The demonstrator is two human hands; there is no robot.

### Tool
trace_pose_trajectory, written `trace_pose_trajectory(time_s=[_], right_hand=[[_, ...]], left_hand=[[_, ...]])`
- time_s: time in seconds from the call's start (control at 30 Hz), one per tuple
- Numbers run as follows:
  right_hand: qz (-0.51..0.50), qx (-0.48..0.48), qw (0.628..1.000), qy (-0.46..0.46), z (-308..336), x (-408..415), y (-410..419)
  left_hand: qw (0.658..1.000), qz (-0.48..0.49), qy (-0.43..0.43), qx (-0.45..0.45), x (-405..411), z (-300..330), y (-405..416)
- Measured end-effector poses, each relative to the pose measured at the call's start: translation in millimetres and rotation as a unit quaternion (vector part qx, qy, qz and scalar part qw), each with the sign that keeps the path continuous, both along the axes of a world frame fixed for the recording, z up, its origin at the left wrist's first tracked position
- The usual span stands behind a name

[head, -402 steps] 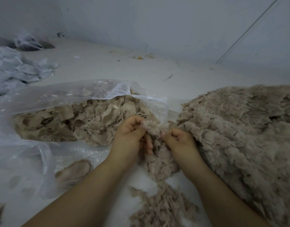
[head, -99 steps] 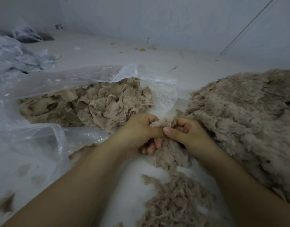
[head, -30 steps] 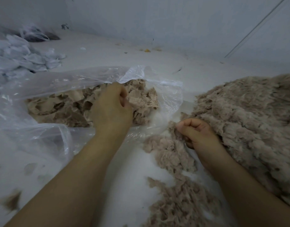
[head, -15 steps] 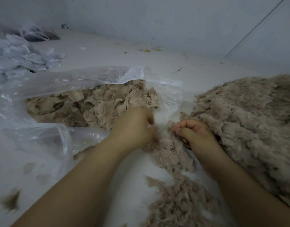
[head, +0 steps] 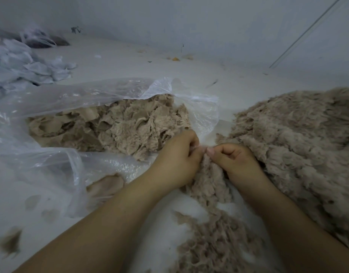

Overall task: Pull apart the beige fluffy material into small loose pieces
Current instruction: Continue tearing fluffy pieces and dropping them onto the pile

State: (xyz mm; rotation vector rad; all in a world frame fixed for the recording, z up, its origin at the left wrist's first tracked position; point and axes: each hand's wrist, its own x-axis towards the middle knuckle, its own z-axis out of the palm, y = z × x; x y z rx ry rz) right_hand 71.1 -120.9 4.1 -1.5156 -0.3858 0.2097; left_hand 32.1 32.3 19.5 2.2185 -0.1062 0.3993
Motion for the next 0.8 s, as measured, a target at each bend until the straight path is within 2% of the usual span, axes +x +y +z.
trace_pose_trajectory(time_s=[0.07, 0.13, 0.2, 0.3, 0.5, 0.63, 0.7, 0.8], right_hand=[[-0.006, 0.000, 1.000, 0.010, 1, 0, 0], [-0.009, -0.002, 1.000, 0.014, 1, 1, 0], [-0.015, 0.007, 1.000, 0.022, 1, 1, -1], [-0.018, 0.018, 0.999, 0.033, 1, 2, -1], [0.043, 0.032, 0.998, 0.033, 7, -5, -3], [0.018, -0.001, 1.000, 0.019, 5, -4, -1], [0.004, -0.013, 1.000, 0.018, 6, -5, 0], [-0.004, -0.005, 1.000, 0.019, 7, -4, -1]], left_hand=[[0.992, 0.012, 0.029, -0.126, 1, 1, -1], [0.959, 0.018, 0.062, -0.276, 1, 3, 1], [0.935, 0.029, 0.071, -0.346, 0, 5, 3], [0.915, 0.029, 0.084, -0.393, -1, 9, 5], [0.876, -0.064, 0.114, -0.464, -4, 13, 3], [0.843, -0.086, 0.127, -0.515, -6, 14, 4], [0.847, -0.088, 0.118, -0.510, -6, 12, 4], [0.889, -0.033, 0.107, -0.444, -3, 7, 1]])
